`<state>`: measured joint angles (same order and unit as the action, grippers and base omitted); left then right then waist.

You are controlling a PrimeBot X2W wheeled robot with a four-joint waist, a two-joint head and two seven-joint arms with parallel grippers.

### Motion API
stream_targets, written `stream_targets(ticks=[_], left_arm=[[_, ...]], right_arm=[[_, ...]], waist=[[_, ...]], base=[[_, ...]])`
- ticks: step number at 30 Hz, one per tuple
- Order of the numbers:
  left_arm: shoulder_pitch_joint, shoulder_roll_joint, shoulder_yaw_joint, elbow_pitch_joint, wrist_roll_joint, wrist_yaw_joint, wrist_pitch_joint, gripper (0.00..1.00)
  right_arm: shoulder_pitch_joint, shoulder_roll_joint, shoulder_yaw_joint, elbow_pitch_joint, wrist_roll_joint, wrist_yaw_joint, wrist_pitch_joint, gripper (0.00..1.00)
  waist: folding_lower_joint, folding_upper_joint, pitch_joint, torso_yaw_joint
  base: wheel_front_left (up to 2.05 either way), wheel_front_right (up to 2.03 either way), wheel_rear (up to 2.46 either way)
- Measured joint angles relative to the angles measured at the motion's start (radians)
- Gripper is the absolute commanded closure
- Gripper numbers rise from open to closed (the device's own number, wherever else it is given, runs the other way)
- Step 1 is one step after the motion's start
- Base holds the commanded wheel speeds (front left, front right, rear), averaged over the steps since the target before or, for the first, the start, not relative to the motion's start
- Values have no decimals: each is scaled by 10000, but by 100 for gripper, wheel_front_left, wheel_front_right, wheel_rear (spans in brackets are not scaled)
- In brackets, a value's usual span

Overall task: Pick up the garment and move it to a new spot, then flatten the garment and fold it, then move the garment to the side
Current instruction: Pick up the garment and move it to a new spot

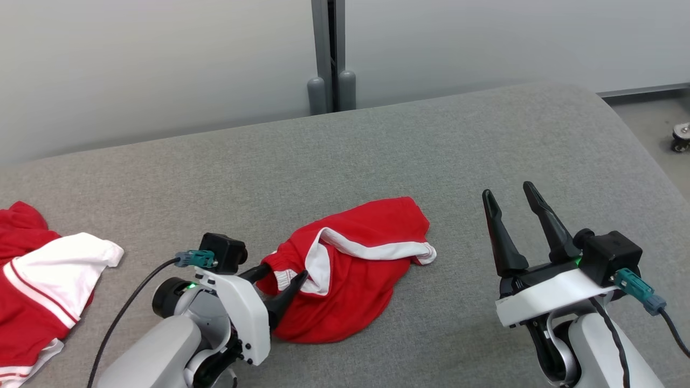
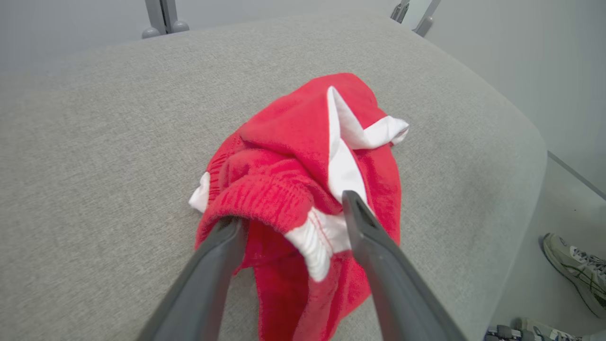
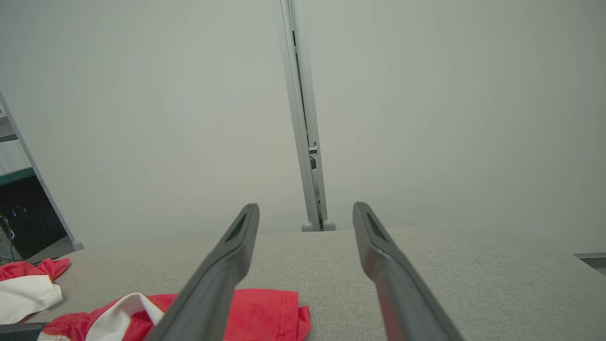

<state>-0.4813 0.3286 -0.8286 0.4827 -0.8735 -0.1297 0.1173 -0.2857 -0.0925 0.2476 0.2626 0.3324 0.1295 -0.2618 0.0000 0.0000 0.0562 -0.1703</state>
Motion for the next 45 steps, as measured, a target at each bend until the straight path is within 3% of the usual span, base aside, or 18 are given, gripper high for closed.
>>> stream_targets(ticks=[7,10,14,21,27,32,36,38,45], left_arm=[[187,903,63,-756,-389,2,58,0],[493,1465,278,-1361,-422,245,19,0],[793,2021,782,-2357,-320,1047,-508,0],[1927,2173,1965,-3434,-215,2573,-2558,0],[2974,1893,2899,-3783,224,3444,-3718,0],[3941,1014,4498,-4491,1432,3877,-3783,0],[5015,84,5517,-4939,2403,3799,-3789,0],[5405,-476,5848,-4943,2803,3398,-3789,0],[5561,-1191,6370,-4698,3436,2658,-3789,0]], right_arm=[[119,-19,-196,-35,-10,0,0,0],[257,-27,-349,-107,-71,2,2,0],[351,-52,-462,-173,-94,2,0,0],[508,-8,-470,-255,-96,0,2,0],[734,-27,-468,-389,-169,0,0,0],[925,-15,-686,-556,-293,0,0,0],[1122,-8,-807,-633,-353,0,0,0],[1300,-40,-863,-568,-357,0,0,0],[1313,-140,-846,-489,-353,0,0,0]], waist=[[0,0,-247,439],[0,0,-282,619],[0,0,-279,870],[0,0,-262,1190],[0,0,-319,1297],[0,0,-370,1266],[0,0,-419,1205],[0,0,-460,1253],[0,0,-546,1298]], base=[[0,0,0],[0,0,0],[0,0,0],[0,0,0],[0,0,0],[0,0,0],[0,0,0],[0,0,0],[0,0,0]])
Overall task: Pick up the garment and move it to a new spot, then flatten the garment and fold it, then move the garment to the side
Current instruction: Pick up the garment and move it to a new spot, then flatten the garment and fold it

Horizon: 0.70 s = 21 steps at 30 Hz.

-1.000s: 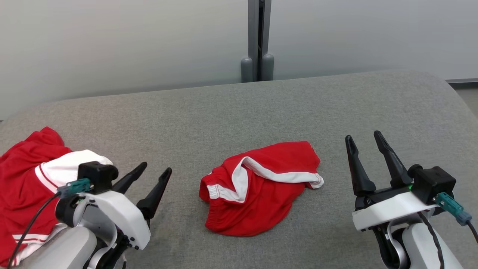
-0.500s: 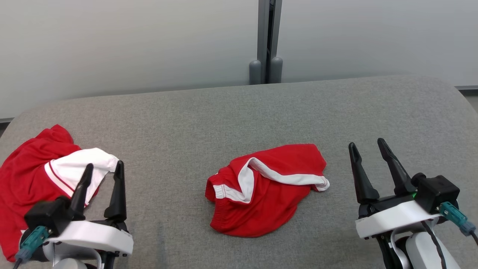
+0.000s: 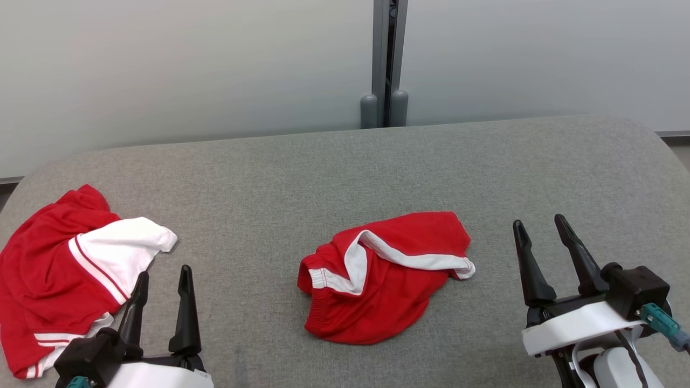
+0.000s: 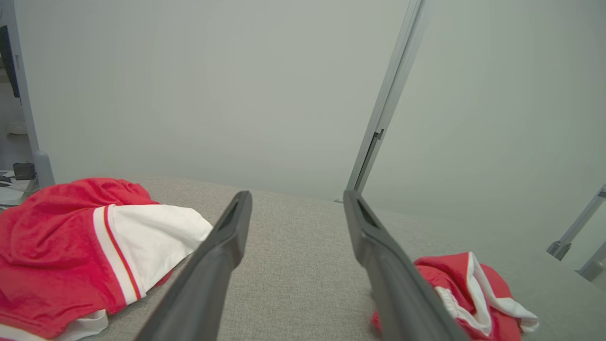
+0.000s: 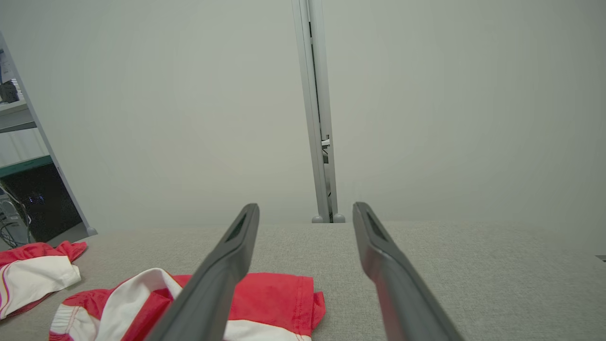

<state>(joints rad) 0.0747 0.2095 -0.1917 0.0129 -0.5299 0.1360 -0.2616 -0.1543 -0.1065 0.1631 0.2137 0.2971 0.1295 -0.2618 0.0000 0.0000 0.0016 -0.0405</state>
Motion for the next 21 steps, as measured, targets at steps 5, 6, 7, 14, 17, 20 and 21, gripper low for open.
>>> stream_targets(ticks=[5,6,7,14,17,20,21], left_arm=[[1,-255,190,117,295,-309,0,0],[1,-311,213,132,324,-374,0,0],[1,-337,228,173,364,-401,0,0],[-5,-560,247,372,518,-677,0,0],[-76,-642,201,449,552,-780,0,0],[-173,-698,178,546,568,-823,0,0],[-188,-708,174,585,581,-836,0,0]], right_arm=[[-1,-8,-12,2,2,2,0,0],[-1,-8,-12,6,6,0,2,0],[0,-10,-12,23,13,0,0,0],[-200,-322,73,909,-311,0,155,0],[-489,-570,468,1521,-343,0,830,0],[-897,-894,976,2125,-142,2,1730,0],[-1044,-997,1141,2301,-19,2,2023,0]], waist=[[0,0,-4,8],[0,0,0,9],[0,0,5,9],[0,1,76,52],[0,0,170,165],[0,0,258,329],[0,0,286,389]], base=[[0,0,0],[0,0,0],[0,0,0],[0,0,0],[0,0,0],[0,0,0],[0,0,0]])
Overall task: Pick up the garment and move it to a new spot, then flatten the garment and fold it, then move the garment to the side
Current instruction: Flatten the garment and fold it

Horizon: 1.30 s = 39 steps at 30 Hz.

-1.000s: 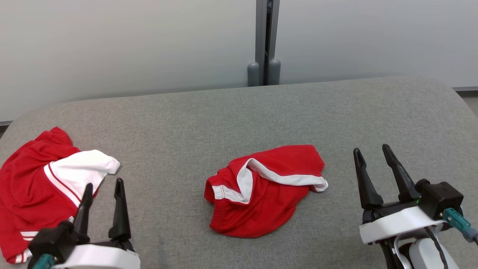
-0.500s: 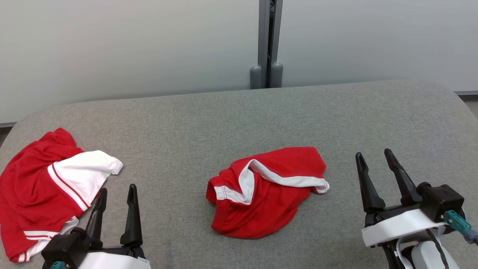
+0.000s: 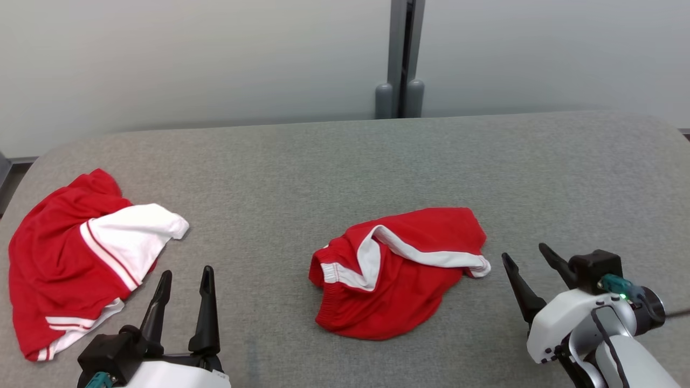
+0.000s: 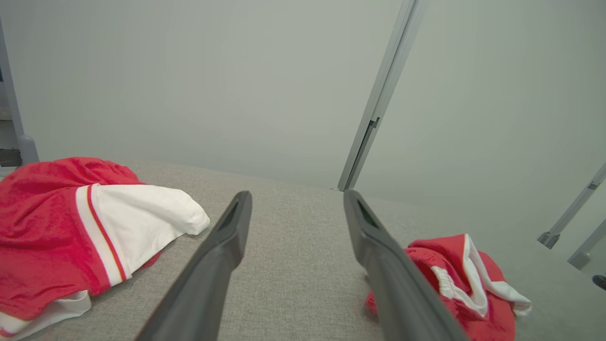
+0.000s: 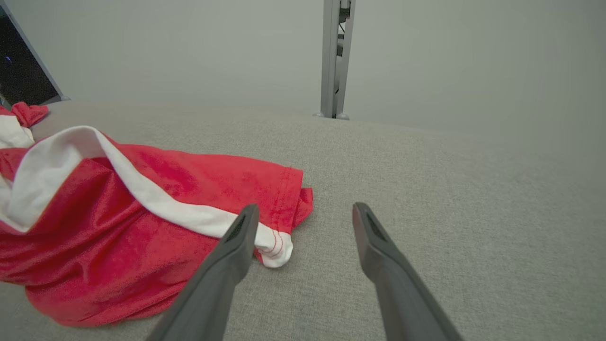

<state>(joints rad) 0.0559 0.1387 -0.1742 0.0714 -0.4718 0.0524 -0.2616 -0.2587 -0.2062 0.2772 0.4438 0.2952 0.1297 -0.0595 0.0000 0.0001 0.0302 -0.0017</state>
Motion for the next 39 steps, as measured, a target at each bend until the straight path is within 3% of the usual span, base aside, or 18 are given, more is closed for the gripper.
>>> stream_targets(ticks=[8,22,23,24,25,33,39], left_arm=[[-206,-113,-17,226,42,-90,0,0],[-492,-201,12,343,81,-209,0,0],[-508,-199,17,349,82,-228,0,0],[-529,-201,17,360,82,-249,0,0],[-558,-203,19,376,84,-251,0,0],[-580,-203,88,462,111,-255,0,0],[-426,-186,115,537,98,-238,0,0]], right_arm=[[-709,-621,895,1304,1112,0,2232,0],[-1663,-853,1580,2134,1630,2,2408,0],[-1695,-861,1636,2186,1659,2,2403,7],[-1732,-897,1718,2228,1687,2,2387,60],[-1773,-928,1804,2251,1708,2,2343,100],[-1880,-1133,1937,2389,1797,2,2044,100],[-1588,-1407,1475,1791,1616,2,1941,100]], waist=[[0,0,181,586],[0,0,778,1263],[-1,0,808,1297],[0,0,834,1328],[0,0,857,1358],[0,0,790,1358],[0,0,562,1013]], base=[[0,0,0],[0,0,0],[0,0,0],[0,0,0],[0,0,0],[0,0,0],[0,0,0]])
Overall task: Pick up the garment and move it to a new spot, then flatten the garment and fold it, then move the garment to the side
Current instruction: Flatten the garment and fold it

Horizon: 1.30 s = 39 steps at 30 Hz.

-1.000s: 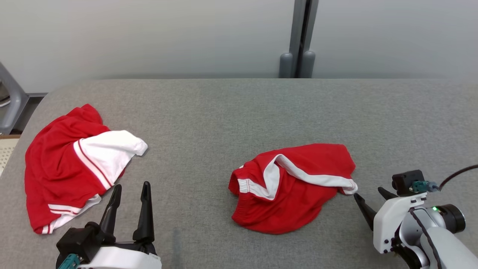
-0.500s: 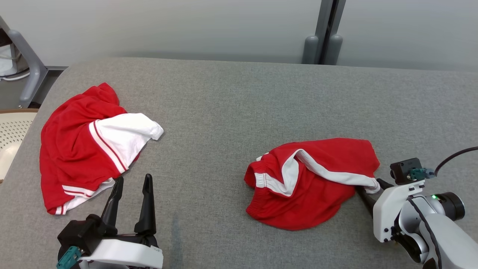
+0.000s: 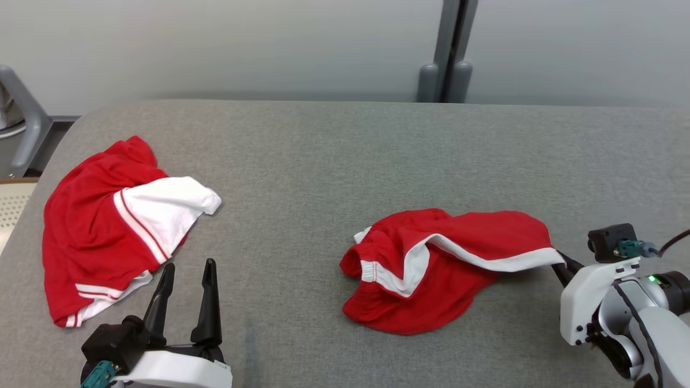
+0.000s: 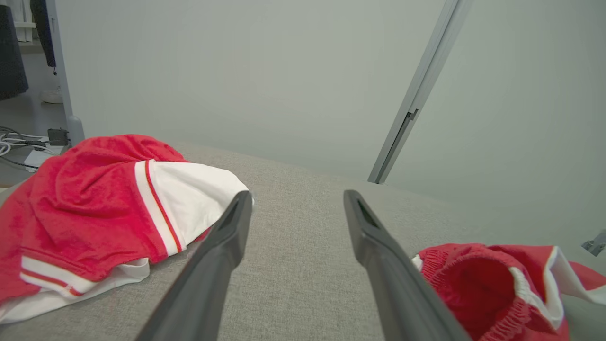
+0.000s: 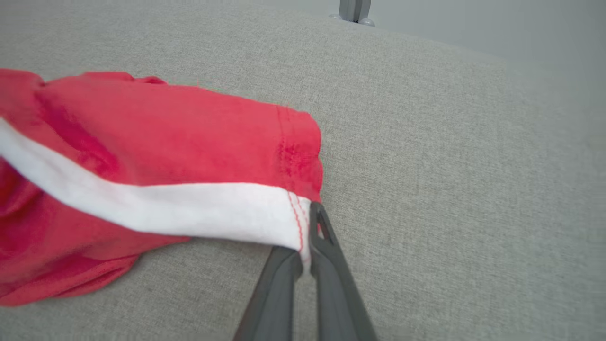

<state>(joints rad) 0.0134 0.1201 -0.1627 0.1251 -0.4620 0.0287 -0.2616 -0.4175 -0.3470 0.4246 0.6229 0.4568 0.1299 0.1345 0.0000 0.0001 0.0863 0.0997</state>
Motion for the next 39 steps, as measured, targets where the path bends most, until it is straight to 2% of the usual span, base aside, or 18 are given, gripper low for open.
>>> stream_targets(ticks=[12,17,20,21,27,39], left_arm=[[103,4,-15,113,-81,48,2,0],[69,-4,-50,203,-128,29,2,0],[25,-17,-71,290,-142,-12,2,0],[25,-17,-71,316,-150,-13,0,0],[30,19,-54,449,-173,-25,0,0],[176,215,-36,320,-226,21,59,0]], right_arm=[[1894,-656,-1200,-2161,-268,8,1774,100],[2549,-631,-1559,-2560,-320,8,2359,100],[2679,-570,-1603,-2614,-372,8,2541,56],[2700,-548,-1620,-2637,-401,8,2587,0],[2974,-395,-1967,-3037,-966,8,3266,0],[3414,52,-3331,-6824,-1873,8,3649,0]], waist=[[0,0,-202,-844],[0,0,-195,-984],[0,0,-214,-1023],[0,0,-230,-1036],[0,0,-418,-1091],[1,0,-770,-1201]], base=[[0,0,0],[0,0,0],[0,0,0],[0,0,0],[0,0,0],[0,0,0]])
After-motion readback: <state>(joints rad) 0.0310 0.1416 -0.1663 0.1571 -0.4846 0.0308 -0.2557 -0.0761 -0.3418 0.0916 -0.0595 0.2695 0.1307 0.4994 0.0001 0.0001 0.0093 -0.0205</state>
